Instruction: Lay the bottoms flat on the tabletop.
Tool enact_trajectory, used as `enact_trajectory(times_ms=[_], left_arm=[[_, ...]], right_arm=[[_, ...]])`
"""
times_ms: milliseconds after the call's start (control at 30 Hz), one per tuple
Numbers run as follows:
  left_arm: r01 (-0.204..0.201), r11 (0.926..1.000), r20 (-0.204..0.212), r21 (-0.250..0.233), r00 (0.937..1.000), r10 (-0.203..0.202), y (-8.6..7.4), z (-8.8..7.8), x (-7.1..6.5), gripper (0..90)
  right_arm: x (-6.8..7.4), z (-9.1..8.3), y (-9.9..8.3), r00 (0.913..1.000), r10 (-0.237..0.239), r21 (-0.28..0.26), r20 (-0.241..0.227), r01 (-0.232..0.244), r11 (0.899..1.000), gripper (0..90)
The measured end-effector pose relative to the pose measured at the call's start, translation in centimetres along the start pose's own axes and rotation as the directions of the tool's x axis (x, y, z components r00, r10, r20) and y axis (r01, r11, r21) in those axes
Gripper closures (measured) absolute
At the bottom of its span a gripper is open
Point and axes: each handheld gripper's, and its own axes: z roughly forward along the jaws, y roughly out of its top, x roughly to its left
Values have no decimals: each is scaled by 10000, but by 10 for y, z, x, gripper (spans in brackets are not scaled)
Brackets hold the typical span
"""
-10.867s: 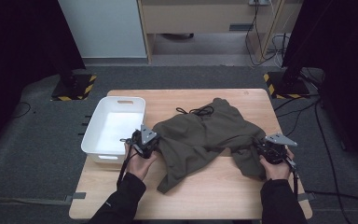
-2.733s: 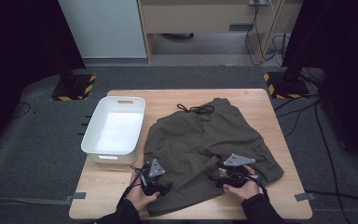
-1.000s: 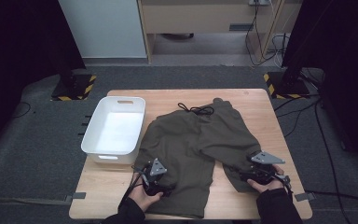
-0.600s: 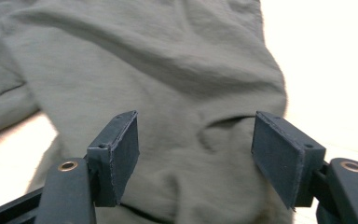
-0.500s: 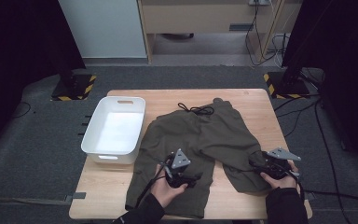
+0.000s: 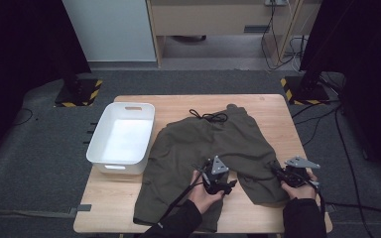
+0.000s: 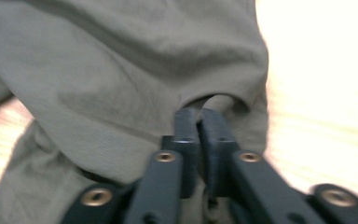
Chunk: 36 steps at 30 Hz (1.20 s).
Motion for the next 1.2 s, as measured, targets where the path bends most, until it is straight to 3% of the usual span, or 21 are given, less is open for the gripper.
enact_trajectory(times_ms=[167,333,400,467,600,733,833,967,1067,1200], left_arm=[[-79,9999,159,70,9998,78,4,19,-5,416],[184,9997,15,150,9998,-184,4,34,1,405],[501,9986,57,181,9987,-502,3,40,6,402],[528,9985,102,145,9985,-529,4,44,11,401],[761,9966,-146,-315,9970,-766,12,44,24,408],[504,9976,-303,-480,9982,-519,17,44,30,441],[533,9983,161,-221,9985,-530,14,45,22,528],[-264,9996,501,59,9984,260,10,53,2,534],[-501,9983,455,307,9978,487,7,61,-4,494],[-369,9983,173,451,9992,361,8,63,-6,532]], right_arm=[[1,-4,6,9993,-41,-632,376,65,9980,898],[0,-6,7,9981,78,-1035,605,-15,9946,897],[0,-5,8,9985,79,-1035,544,-22,9946,897],[2,-4,7,9990,81,-953,441,-39,9954,896],[4,-3,8,9997,-27,-901,258,51,9959,891],[5,0,8,9998,-173,-805,92,180,9966,848],[6,3,5,9997,-236,-582,118,242,9980,810],[5,3,5,9996,-178,-548,213,189,9983,778],[4,3,4,9997,-125,-522,233,137,9985,766],[5,4,4,9996,-120,-451,261,132,9989,741]])
